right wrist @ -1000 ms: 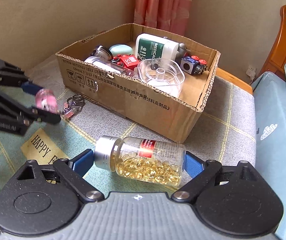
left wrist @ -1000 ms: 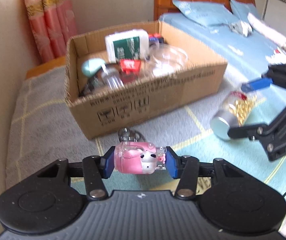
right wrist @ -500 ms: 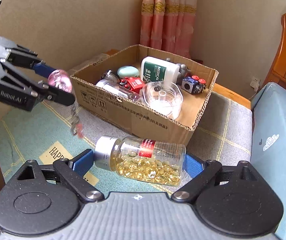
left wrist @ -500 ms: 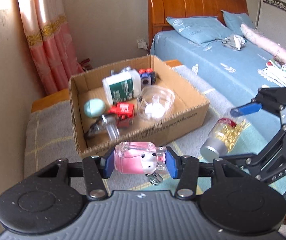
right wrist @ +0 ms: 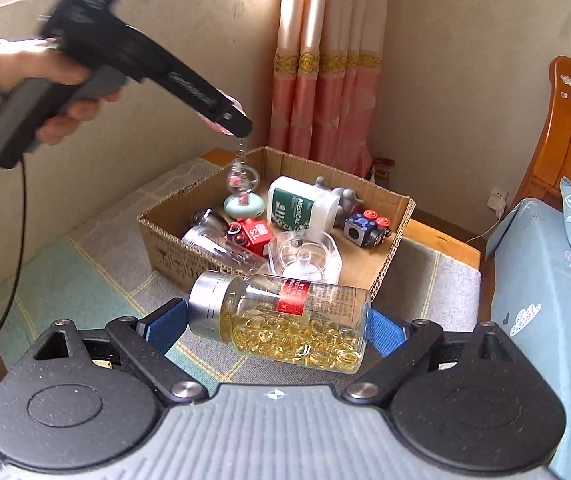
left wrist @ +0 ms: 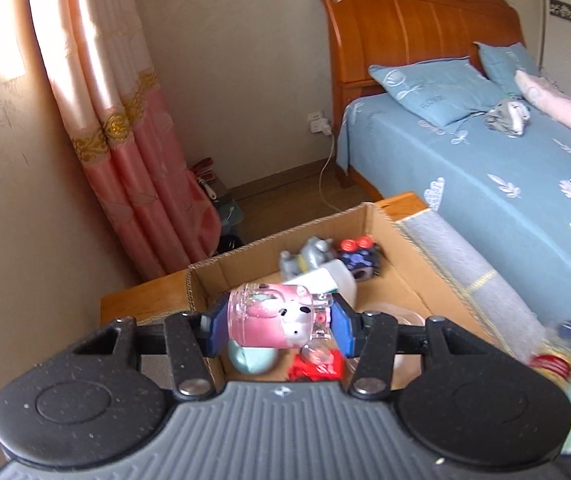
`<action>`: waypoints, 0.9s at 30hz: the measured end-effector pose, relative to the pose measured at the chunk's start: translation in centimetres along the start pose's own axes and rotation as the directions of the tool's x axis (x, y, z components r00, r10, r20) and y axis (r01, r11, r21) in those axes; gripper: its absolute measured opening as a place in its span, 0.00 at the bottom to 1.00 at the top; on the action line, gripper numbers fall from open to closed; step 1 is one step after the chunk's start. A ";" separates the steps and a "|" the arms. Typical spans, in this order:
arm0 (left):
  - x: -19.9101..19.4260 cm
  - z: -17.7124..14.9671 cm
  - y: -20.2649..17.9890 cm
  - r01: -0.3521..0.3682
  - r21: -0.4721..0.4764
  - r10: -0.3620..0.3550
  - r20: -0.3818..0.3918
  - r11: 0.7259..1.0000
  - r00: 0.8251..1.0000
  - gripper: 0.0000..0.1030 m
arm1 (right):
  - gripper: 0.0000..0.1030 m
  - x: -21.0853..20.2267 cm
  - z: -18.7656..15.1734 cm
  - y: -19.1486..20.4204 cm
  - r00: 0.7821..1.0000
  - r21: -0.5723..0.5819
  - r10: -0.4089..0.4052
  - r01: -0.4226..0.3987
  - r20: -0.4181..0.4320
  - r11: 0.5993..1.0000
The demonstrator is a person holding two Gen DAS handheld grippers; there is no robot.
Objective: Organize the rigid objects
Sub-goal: 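Drop the pink keychain into the box with the left tool while the right tool carries the jar over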
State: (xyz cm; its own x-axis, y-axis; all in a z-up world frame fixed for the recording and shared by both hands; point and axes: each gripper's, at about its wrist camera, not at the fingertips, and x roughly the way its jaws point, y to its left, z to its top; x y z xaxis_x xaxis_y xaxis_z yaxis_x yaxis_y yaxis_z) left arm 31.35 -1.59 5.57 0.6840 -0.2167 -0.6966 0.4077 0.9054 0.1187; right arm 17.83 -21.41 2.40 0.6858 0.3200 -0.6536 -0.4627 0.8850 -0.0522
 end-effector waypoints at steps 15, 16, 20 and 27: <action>10.3 0.6 1.7 -0.138 -0.055 0.132 -0.099 0.989 0.986 0.82 | 0.94 -0.7 0.5 -0.7 0.998 0.020 -0.056 0.056 0.002 0.998; 9.9 0.6 1.5 -0.146 -0.045 0.142 -0.083 0.988 0.986 0.85 | 0.94 -0.6 0.5 -0.8 0.998 0.021 -0.056 0.056 0.000 0.998; 7.3 0.2 0.7 -0.146 -0.030 0.145 -0.029 0.989 0.989 0.90 | 0.94 0.1 0.3 -1.3 0.999 0.028 -0.043 0.043 -0.009 0.999; 2.4 -2.2 -0.4 -0.075 -0.084 0.076 0.009 0.994 0.997 0.91 | 0.94 1.2 0.3 -2.1 1.000 0.028 -0.017 0.017 -0.019 0.999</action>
State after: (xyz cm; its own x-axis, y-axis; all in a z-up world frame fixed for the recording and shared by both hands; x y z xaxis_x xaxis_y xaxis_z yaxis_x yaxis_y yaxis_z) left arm 31.52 -1.70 2.29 0.7183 -0.1503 -0.6793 0.3026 0.9467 0.1105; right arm 19.82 -22.81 1.97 0.6829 0.2986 -0.6667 -0.4350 0.8994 -0.0426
